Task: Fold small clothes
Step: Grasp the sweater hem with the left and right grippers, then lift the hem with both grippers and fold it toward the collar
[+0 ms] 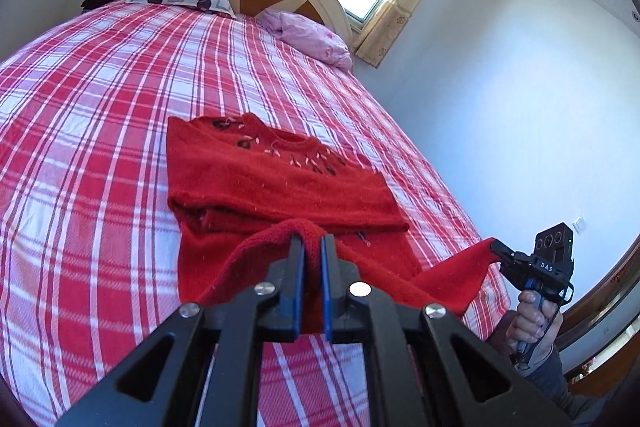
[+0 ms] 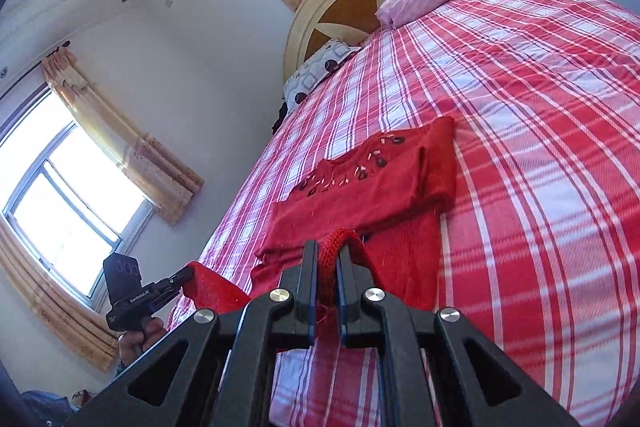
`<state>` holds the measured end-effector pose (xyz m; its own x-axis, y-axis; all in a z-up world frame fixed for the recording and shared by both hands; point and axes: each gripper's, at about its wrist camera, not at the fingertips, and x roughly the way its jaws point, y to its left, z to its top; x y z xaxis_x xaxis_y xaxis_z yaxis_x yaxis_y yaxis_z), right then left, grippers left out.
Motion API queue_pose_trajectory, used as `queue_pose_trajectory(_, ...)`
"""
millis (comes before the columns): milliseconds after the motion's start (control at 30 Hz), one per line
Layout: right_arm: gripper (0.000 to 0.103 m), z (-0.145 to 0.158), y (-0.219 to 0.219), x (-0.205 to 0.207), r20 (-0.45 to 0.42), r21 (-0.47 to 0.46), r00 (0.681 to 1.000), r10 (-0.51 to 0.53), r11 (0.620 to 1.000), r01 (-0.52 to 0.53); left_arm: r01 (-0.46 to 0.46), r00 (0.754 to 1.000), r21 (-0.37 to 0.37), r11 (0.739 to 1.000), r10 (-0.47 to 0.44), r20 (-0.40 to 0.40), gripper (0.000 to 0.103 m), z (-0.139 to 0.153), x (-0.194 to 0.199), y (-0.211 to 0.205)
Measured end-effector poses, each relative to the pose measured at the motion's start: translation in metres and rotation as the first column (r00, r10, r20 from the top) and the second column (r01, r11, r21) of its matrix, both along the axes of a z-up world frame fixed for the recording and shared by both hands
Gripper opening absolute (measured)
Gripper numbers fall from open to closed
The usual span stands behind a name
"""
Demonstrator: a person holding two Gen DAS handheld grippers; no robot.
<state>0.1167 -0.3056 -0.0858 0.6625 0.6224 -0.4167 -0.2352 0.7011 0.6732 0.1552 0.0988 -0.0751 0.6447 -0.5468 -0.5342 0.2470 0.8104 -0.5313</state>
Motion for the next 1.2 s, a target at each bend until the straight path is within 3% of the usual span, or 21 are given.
queue_pose_trajectory(333, 0.007, 0.008, -0.003, 0.085, -0.047, -0.015, 0.998, -0.049, 0.999, 0.048, -0.050, 0.998, -0.018, 0.999, 0.050, -0.031, 0.007, 0.003, 0.076, 0.007)
queue_pose_trajectory(767, 0.007, 0.002, 0.005, 0.177, -0.105, -0.050, 0.992, -0.066, 0.997, 0.061, -0.088, 0.991, -0.037, 0.995, 0.084, -0.102, 0.007, -0.016, 0.157, 0.015)
queue_pose_trajectory(1200, 0.007, -0.040, 0.012, 0.269, -0.239, -0.088, 0.964, -0.115, 0.991, 0.096, -0.112, 0.976, -0.036, 0.993, 0.103, -0.192, 0.007, -0.050, 0.219, 0.021)
